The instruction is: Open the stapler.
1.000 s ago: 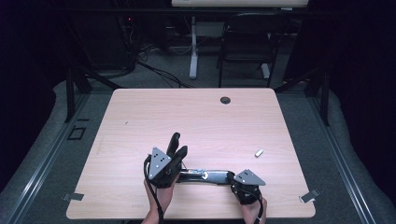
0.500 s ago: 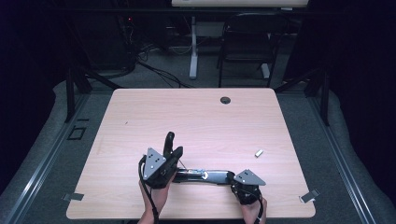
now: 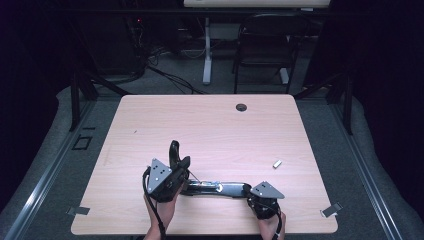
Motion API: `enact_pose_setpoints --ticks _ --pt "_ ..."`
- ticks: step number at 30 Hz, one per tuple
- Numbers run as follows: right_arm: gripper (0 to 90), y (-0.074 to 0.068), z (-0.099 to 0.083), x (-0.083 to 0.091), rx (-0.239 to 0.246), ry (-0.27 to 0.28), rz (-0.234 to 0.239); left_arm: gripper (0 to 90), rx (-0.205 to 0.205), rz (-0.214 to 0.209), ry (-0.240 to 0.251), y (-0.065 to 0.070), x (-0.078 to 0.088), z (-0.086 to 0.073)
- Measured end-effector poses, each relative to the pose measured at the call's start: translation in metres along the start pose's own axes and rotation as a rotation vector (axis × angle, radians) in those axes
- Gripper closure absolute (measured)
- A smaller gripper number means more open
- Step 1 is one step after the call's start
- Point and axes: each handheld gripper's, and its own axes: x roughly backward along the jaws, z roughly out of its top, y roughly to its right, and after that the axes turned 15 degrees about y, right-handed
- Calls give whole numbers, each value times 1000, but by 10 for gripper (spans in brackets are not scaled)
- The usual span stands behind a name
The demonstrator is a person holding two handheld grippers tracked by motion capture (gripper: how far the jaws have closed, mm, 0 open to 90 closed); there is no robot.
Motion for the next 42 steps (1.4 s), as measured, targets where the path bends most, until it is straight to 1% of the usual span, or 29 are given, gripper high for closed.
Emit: enact_pose_setpoints --ticks 19,25,35,36,37,38,40,42 --pt "900 0 0 0 -3 2 0 900 2 22 0 -9 8 0" --pt "900 0 0 0 -3 1 0 900 4 37 -1 -13 12 -1" --pt "900 0 0 0 -3 1 0 900 6 48 1 -18 15 -1" --pt "900 0 0 0 -2 1 0 900 10 53 1 -18 16 -1" --pt "900 0 0 0 -1 -1 0 900 6 57 1 -19 16 -1" --pt "900 0 0 0 -3 1 0 900 6 74 2 -21 17 -1" --pt "900 0 0 0 -2 1 0 900 35 95 0 -31 20 -1" --pt "900 0 0 0 -3 1 0 900 43 117 1 -39 25 -2"
